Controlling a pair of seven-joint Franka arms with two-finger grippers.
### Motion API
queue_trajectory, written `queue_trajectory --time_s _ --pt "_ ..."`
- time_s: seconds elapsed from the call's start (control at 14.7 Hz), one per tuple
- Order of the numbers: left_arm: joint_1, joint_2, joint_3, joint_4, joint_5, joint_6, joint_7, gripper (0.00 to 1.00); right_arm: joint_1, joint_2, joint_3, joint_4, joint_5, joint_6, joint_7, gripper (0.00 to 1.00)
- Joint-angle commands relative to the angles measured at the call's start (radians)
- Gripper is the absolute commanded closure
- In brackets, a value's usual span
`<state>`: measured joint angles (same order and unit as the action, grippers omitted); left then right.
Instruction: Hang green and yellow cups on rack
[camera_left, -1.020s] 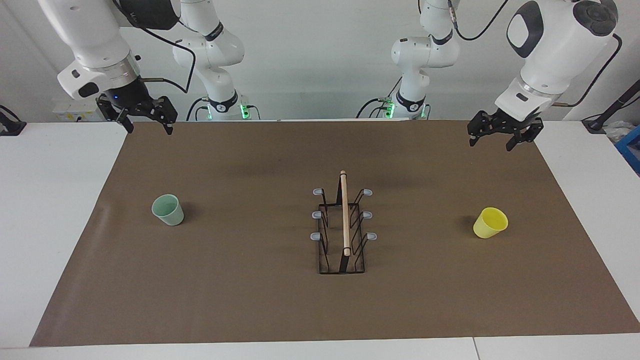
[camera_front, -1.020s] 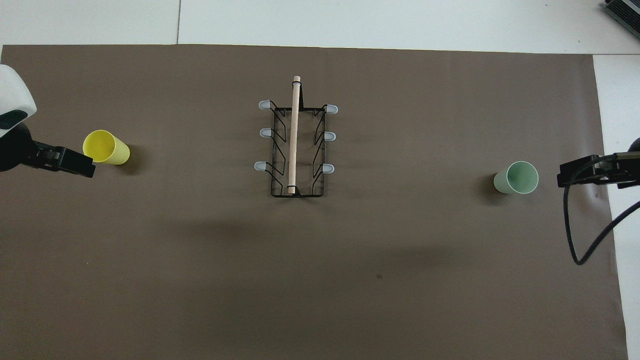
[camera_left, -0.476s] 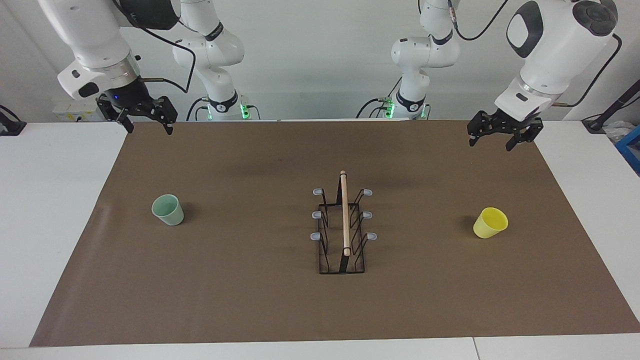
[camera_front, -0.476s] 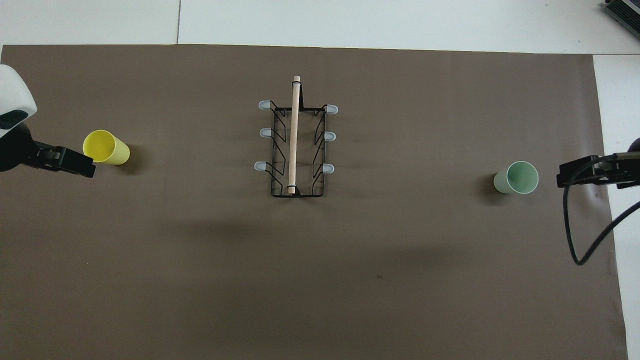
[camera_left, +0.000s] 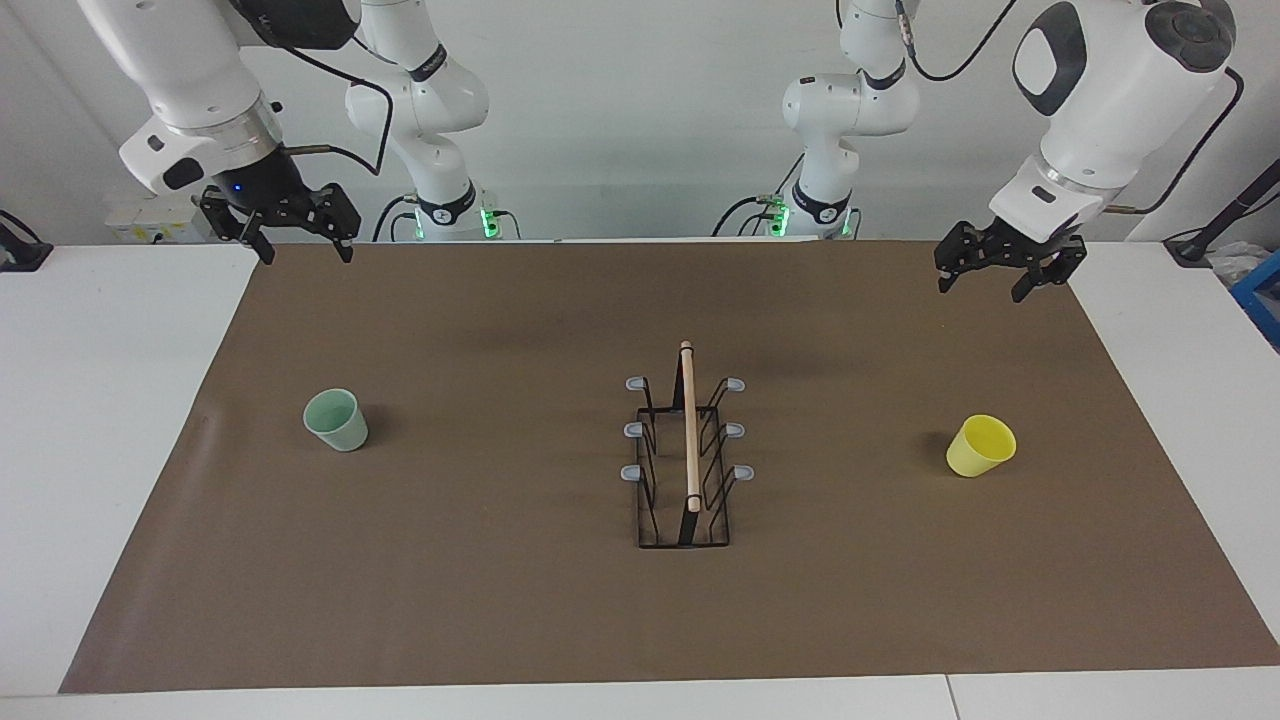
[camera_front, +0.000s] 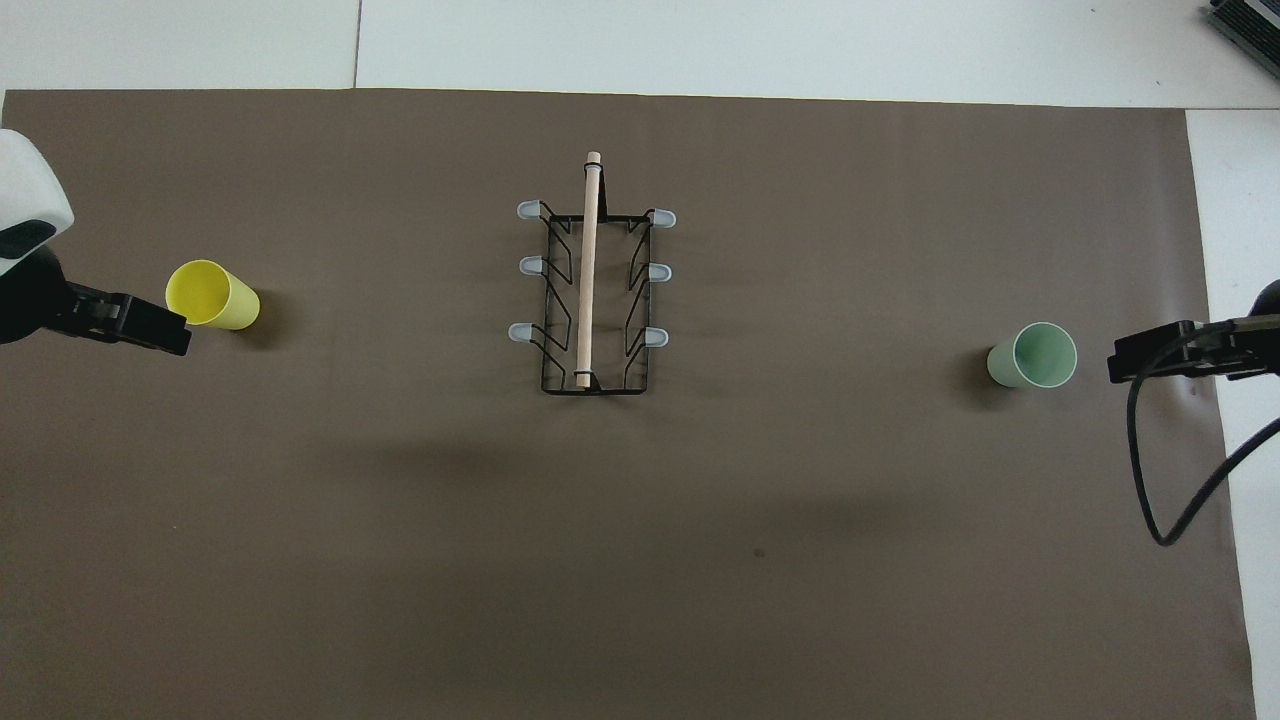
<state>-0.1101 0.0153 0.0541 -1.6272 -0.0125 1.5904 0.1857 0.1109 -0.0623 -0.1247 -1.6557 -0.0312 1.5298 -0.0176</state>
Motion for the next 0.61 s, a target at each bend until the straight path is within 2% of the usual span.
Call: queue_trajectory --time_s 0.0,0.2,0.34,0.54 --pt "-0.002 -0.012 0.0 -0.005 0.016 -0.018 -0.006 0.0 -0.014 0.065 0.005 0.011 0.0 0.021 -0.025 0.0" --pt "-0.003 -0.018 0.0 -0.005 0.016 -0.009 -0.012 0.0 -0.033 0.218 0.007 0.053 -0.013 0.061 -0.036 0.0" --pt "0.0 -0.018 0.001 0.0 0.016 -0.003 -0.014 0.0 -0.025 0.37 0.008 0.169 -0.033 0.067 -0.082 0.0" --pt "0.009 -0.021 0.001 -0.005 0.014 -0.01 -0.018 0.0 -0.014 0.464 0.013 0.188 -0.107 0.136 -0.174 0.0"
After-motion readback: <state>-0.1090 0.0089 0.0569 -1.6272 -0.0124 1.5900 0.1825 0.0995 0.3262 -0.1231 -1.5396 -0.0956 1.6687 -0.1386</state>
